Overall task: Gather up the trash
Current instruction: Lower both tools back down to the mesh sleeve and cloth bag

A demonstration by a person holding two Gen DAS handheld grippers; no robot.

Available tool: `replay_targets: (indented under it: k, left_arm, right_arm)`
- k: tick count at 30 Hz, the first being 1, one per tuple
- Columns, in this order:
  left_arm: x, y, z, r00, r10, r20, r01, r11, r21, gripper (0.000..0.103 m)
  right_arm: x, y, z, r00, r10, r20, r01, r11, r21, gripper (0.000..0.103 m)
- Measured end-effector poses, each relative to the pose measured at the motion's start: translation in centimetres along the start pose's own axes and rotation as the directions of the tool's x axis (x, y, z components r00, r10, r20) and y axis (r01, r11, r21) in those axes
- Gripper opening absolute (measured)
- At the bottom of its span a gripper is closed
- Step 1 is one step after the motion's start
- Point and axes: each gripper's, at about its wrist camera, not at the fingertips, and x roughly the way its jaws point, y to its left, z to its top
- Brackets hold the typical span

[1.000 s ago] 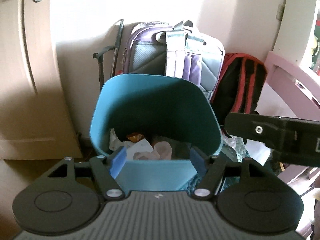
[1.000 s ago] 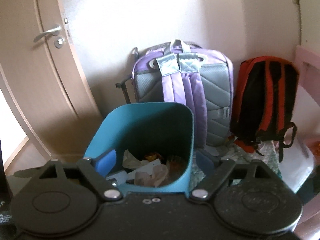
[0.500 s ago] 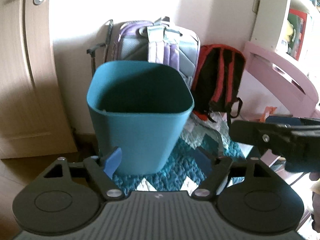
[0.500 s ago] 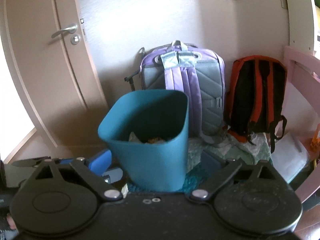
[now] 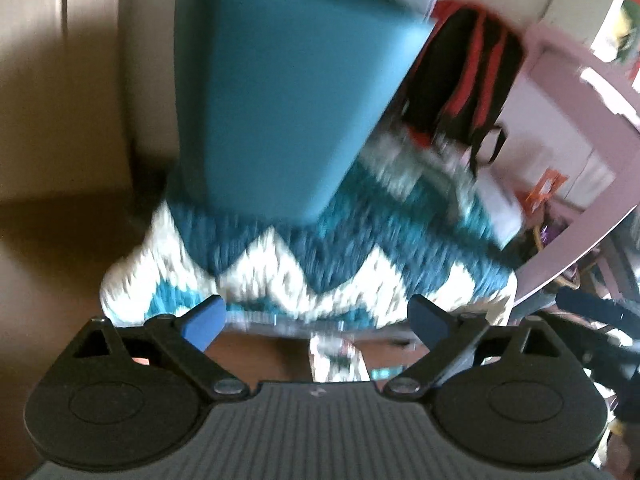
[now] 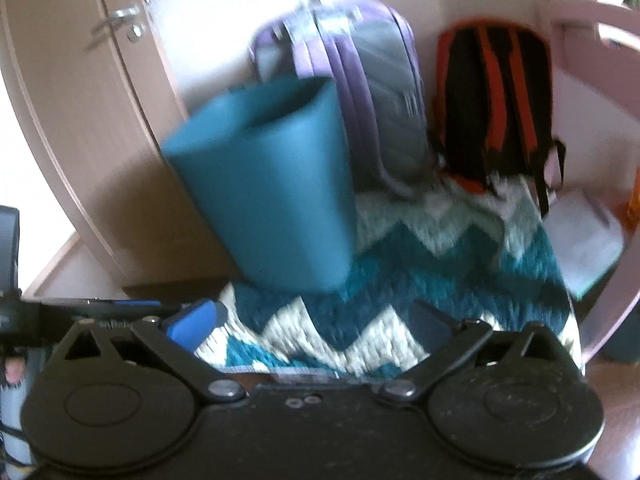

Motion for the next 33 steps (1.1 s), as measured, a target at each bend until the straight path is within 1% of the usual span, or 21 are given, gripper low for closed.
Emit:
replay_targets:
  k: [3, 7, 9, 10, 12, 14, 16, 18, 20, 22, 24, 26, 28, 31, 33]
  left_arm:
    - [4.6, 1.0, -2.5, 0.994, 0.017, -0.107, -0.021, 0.999, -0.037, 0.098]
    - [10.6, 2.2, -5.9, 0.973, 0.048, -0.227, -0.063, 0.996, -0.061, 0.098]
    - [13.5, 2.8, -7.5, 0.958, 0.060, -0.279, -0.083, 0.994, -0.074, 0.098]
    - [14.8, 3.1, -8.3, 0.950, 0.067, -0.305, -0.095, 0.992, -0.078, 0.098]
    - [17.6, 3.9, -9.7, 0.930, 0.078, -0.359, -0.117, 0.989, -0.089, 0.098]
    - [20.3, 4.7, -11.2, 0.911, 0.100, -0.401, -0.149, 0.984, -0.093, 0.098]
    - [22.8, 5.2, -12.6, 0.888, 0.106, -0.447, -0.168, 0.981, -0.101, 0.098]
    - [25.3, 5.8, -14.0, 0.862, 0.110, -0.495, -0.187, 0.976, -0.110, 0.098]
    - [27.9, 6.2, -15.6, 0.826, 0.118, -0.551, -0.211, 0.971, -0.108, 0.098]
    - [30.2, 6.6, -17.0, 0.797, 0.126, -0.591, -0.224, 0.970, -0.096, 0.098]
    - [32.1, 6.8, -18.3, 0.776, 0.139, -0.615, -0.228, 0.971, -0.067, 0.098]
    - [34.1, 6.9, -19.6, 0.754, 0.154, -0.639, -0.226, 0.974, -0.031, 0.098]
    - [35.9, 6.8, -20.9, 0.730, 0.169, -0.662, -0.215, 0.977, 0.013, 0.098]
    - [38.2, 6.0, -23.3, 0.688, 0.231, -0.688, -0.179, 0.973, 0.148, 0.098]
    - [39.3, 5.3, -24.9, 0.666, 0.260, -0.699, -0.143, 0.964, 0.222, 0.097]
  right_arm:
    - [3.2, -2.3, -3.1, 0.996, -0.014, -0.085, 0.016, 1.000, 0.027, 0.103]
    - [8.3, -4.8, -7.4, 0.982, -0.060, -0.179, 0.064, 0.998, 0.015, 0.103]
    - [10.7, -5.6, -9.3, 0.975, -0.061, -0.212, 0.061, 0.998, -0.007, 0.103]
    - [12.0, -6.1, -10.0, 0.971, -0.064, -0.232, 0.066, 0.998, 0.001, 0.103]
    - [14.6, -7.4, -11.5, 0.958, -0.057, -0.282, 0.072, 0.996, 0.044, 0.103]
    - [17.2, -8.7, -12.8, 0.942, -0.066, -0.329, 0.098, 0.992, 0.083, 0.103]
    - [19.9, -10.0, -14.2, 0.922, -0.085, -0.377, 0.136, 0.985, 0.110, 0.102]
    - [22.6, -11.3, -15.6, 0.903, -0.101, -0.417, 0.172, 0.976, 0.135, 0.101]
    - [24.9, -12.5, -16.9, 0.884, -0.110, -0.455, 0.207, 0.964, 0.169, 0.101]
    - [27.2, -13.7, -18.3, 0.862, -0.119, -0.492, 0.240, 0.952, 0.188, 0.101]
    - [29.4, -14.9, -19.7, 0.838, -0.121, -0.532, 0.269, 0.940, 0.210, 0.099]
    - [31.4, -16.0, -21.1, 0.816, -0.128, -0.564, 0.300, 0.927, 0.223, 0.098]
    - [33.2, -16.9, -22.3, 0.798, -0.127, -0.589, 0.316, 0.921, 0.229, 0.098]
    - [35.7, -17.8, -23.8, 0.769, -0.132, -0.625, 0.327, 0.922, 0.208, 0.098]
    - [37.5, -17.9, -24.7, 0.749, -0.135, -0.649, 0.326, 0.928, 0.183, 0.098]
